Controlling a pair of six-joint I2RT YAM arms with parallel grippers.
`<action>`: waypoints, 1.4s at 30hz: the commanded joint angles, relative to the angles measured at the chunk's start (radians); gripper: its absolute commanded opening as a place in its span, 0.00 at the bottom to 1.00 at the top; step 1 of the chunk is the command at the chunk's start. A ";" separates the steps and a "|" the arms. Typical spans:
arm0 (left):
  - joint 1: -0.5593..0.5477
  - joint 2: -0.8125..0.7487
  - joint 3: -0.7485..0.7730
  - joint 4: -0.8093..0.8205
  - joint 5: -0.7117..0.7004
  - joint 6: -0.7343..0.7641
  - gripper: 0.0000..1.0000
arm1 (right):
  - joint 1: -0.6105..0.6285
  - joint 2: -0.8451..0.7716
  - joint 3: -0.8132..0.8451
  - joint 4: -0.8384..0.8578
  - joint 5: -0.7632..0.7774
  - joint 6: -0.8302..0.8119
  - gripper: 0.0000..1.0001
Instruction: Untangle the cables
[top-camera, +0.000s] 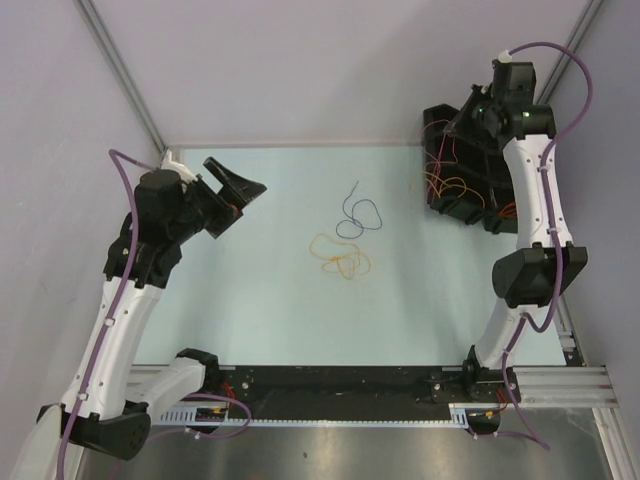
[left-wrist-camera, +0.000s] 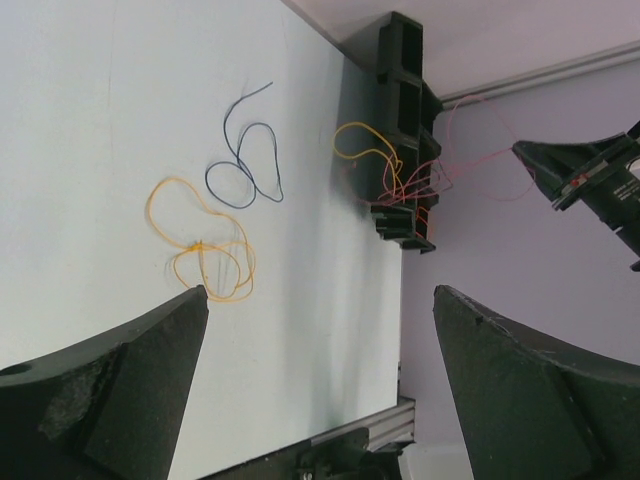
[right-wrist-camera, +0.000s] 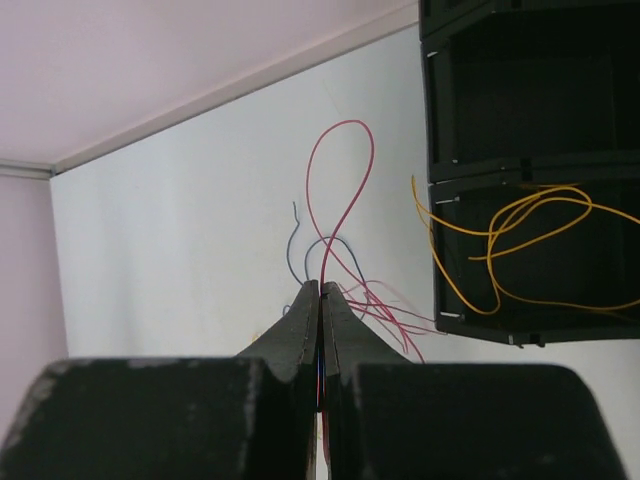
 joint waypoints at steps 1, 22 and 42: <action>0.007 -0.016 0.004 -0.041 0.062 -0.030 0.99 | -0.008 -0.045 0.008 0.094 -0.111 0.025 0.00; 0.007 -0.113 -0.088 -0.083 0.065 -0.112 0.99 | 0.092 -0.368 -0.911 0.357 -0.227 0.136 0.00; 0.007 -0.093 -0.128 -0.040 0.117 -0.119 0.98 | 0.013 -0.592 -0.927 0.511 -0.450 0.191 0.00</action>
